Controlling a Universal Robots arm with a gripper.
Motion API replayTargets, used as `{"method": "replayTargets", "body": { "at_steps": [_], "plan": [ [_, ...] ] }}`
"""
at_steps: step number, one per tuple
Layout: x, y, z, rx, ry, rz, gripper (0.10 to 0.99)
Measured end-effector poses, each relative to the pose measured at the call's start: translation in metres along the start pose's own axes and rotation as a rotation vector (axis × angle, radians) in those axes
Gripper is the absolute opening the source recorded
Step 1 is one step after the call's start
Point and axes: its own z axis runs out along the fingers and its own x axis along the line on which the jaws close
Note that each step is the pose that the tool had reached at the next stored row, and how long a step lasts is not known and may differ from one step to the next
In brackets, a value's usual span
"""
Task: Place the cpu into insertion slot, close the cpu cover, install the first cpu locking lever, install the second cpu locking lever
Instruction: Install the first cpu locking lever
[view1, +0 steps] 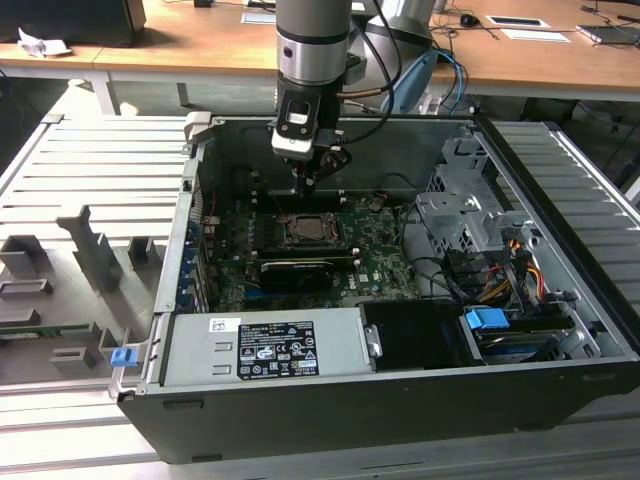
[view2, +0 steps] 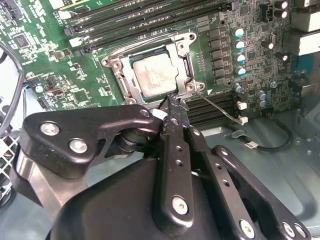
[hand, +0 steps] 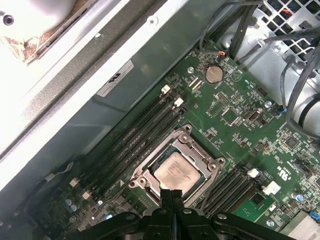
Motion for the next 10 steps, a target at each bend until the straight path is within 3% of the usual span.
{"method": "replayTargets", "body": {
  "at_steps": [10],
  "plan": [
    [0.0000,0.0000,0.0000,0.001,0.0017,-0.048,0.106]
  ]
}}
